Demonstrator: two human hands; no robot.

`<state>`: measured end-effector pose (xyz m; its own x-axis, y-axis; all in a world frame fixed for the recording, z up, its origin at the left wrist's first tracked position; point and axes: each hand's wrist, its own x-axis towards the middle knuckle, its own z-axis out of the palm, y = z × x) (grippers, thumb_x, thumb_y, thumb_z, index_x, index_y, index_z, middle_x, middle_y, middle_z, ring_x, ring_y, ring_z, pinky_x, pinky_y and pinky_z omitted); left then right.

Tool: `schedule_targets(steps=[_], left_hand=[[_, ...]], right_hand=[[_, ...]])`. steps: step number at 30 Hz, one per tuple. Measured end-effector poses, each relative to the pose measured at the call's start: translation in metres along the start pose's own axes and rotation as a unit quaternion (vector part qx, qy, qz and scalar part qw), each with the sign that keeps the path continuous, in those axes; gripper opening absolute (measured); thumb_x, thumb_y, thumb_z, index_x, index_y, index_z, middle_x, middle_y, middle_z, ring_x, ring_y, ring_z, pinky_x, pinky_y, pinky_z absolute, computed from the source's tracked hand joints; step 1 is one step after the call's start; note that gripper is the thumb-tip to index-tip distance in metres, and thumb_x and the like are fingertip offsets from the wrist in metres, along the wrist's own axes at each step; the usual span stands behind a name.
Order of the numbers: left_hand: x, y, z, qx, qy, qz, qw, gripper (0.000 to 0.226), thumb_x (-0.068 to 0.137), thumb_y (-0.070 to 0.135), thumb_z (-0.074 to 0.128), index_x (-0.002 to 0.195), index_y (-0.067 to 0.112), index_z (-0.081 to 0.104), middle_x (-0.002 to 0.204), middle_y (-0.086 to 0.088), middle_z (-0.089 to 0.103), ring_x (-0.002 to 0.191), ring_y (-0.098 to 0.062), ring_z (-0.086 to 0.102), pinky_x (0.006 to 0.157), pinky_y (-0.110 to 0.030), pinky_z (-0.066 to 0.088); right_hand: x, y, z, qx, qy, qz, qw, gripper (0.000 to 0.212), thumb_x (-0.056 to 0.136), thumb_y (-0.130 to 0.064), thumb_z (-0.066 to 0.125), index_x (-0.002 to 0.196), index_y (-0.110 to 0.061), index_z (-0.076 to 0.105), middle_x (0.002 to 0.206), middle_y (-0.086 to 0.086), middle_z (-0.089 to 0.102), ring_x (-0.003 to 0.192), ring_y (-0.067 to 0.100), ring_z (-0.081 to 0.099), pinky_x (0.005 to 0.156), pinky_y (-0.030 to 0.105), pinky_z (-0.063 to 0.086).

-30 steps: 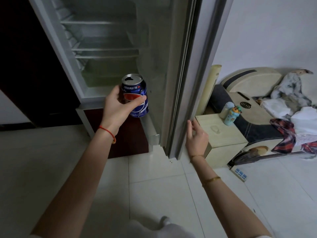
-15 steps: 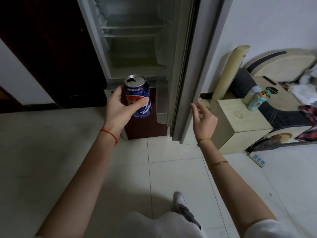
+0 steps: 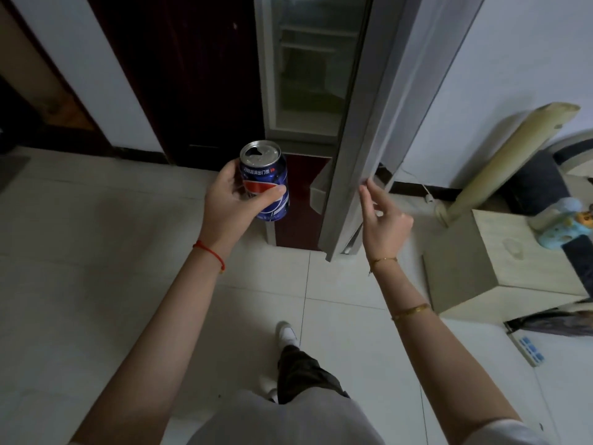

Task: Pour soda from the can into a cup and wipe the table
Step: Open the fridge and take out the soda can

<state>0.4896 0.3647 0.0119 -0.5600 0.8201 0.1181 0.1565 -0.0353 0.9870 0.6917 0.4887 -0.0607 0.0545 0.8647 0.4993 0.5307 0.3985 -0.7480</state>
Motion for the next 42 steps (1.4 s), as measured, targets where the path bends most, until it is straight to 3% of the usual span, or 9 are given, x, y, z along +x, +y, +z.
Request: schedule_targets(steps=[4, 8, 11, 16, 19, 23, 26, 29, 42], left_hand=[[0.026, -0.007, -0.02, 0.017, 0.022, 0.001, 1.0, 0.06, 0.072, 0.011, 0.084, 0.127, 0.013, 0.059, 0.117, 0.004, 0.069, 0.107, -0.007, 0.066, 0.085, -0.017, 0.054], [0.062, -0.017, -0.033, 0.011, 0.046, -0.006, 0.999, 0.063, 0.069, 0.013, 0.086, 0.126, 0.012, 0.06, 0.117, 0.001, 0.07, 0.109, -0.012, 0.066, 0.091, -0.027, 0.055], [0.088, -0.022, -0.042, 0.006, 0.061, 0.0, 0.998, 0.073, 0.059, 0.031, 0.086, 0.125, 0.015, 0.061, 0.118, 0.002, 0.07, 0.11, -0.013, 0.066, 0.088, -0.026, 0.055], [0.126, -0.027, -0.052, 0.015, 0.096, 0.003, 0.995, 0.079, 0.054, 0.042, 0.083, 0.125, 0.015, 0.06, 0.119, 0.002, 0.069, 0.11, -0.012, 0.065, 0.091, -0.026, 0.054], [0.146, -0.031, -0.055, 0.02, 0.115, 0.003, 0.993, 0.077, 0.054, 0.04, 0.084, 0.123, 0.015, 0.061, 0.118, 0.001, 0.069, 0.11, -0.013, 0.066, 0.092, -0.026, 0.053], [0.171, -0.035, -0.059, 0.028, 0.132, -0.006, 0.991, 0.066, 0.065, 0.02, 0.088, 0.125, 0.017, 0.06, 0.12, 0.001, 0.068, 0.111, -0.012, 0.065, 0.09, -0.02, 0.053], [0.191, -0.039, -0.065, 0.032, 0.134, -0.006, 0.99, 0.071, 0.063, 0.028, 0.088, 0.126, 0.017, 0.059, 0.122, 0.003, 0.067, 0.111, -0.009, 0.065, 0.089, -0.019, 0.053], [0.216, -0.046, -0.072, 0.033, 0.141, -0.011, 0.989, 0.063, 0.07, 0.015, 0.086, 0.127, 0.015, 0.059, 0.12, 0.002, 0.068, 0.109, -0.01, 0.065, 0.089, -0.019, 0.054], [0.351, -0.062, -0.108, -0.006, 0.071, 0.004, 0.997, 0.067, 0.067, 0.006, 0.087, 0.125, 0.012, 0.053, 0.123, 0.0, 0.065, 0.113, -0.01, 0.064, 0.1, -0.033, 0.051]], right_hand=[[0.012, -0.019, 0.036, 0.011, 0.015, -0.046, 0.999, 0.036, 0.099, -0.041, 0.045, 0.104, -0.022, 0.075, 0.091, -0.007, 0.075, 0.074, 0.007, 0.067, 0.059, 0.004, 0.04], [0.039, -0.036, 0.072, 0.045, 0.024, -0.115, 0.992, 0.03, 0.102, -0.029, 0.045, 0.114, -0.017, 0.069, 0.112, -0.005, 0.071, 0.101, 0.007, 0.065, 0.084, 0.025, 0.053], [0.064, -0.046, 0.1, 0.058, 0.001, -0.202, 0.978, 0.03, 0.1, -0.018, 0.049, 0.125, -0.006, 0.06, 0.132, 0.006, 0.059, 0.122, 0.018, 0.054, 0.104, 0.034, 0.042], [0.102, -0.058, 0.146, 0.052, -0.037, -0.257, 0.964, 0.039, 0.1, -0.015, 0.046, 0.137, -0.003, 0.049, 0.149, 0.012, 0.042, 0.137, 0.027, 0.04, 0.114, 0.042, 0.032], [0.119, -0.062, 0.173, 0.047, -0.094, -0.26, 0.96, 0.043, 0.101, -0.017, 0.042, 0.143, -0.007, 0.042, 0.154, 0.008, 0.036, 0.144, 0.023, 0.031, 0.118, 0.04, 0.026], [0.141, -0.065, 0.208, 0.045, -0.137, -0.261, 0.955, 0.046, 0.101, -0.017, 0.041, 0.146, -0.009, 0.038, 0.157, 0.006, 0.031, 0.147, 0.021, 0.023, 0.12, 0.037, 0.022], [0.159, -0.069, 0.235, 0.051, -0.151, -0.258, 0.953, 0.047, 0.101, -0.015, 0.041, 0.147, -0.008, 0.036, 0.157, 0.006, 0.029, 0.148, 0.022, 0.021, 0.119, 0.042, 0.023], [0.175, -0.072, 0.262, 0.044, -0.156, -0.254, 0.953, 0.047, 0.102, -0.015, 0.039, 0.148, -0.009, 0.034, 0.159, 0.005, 0.027, 0.149, 0.021, 0.018, 0.119, 0.043, 0.023], [0.244, -0.09, 0.365, -0.012, -0.124, -0.191, 0.974, 0.049, 0.102, -0.017, 0.035, 0.15, -0.01, 0.029, 0.16, 0.005, 0.022, 0.15, 0.02, 0.015, 0.12, 0.046, 0.018]])
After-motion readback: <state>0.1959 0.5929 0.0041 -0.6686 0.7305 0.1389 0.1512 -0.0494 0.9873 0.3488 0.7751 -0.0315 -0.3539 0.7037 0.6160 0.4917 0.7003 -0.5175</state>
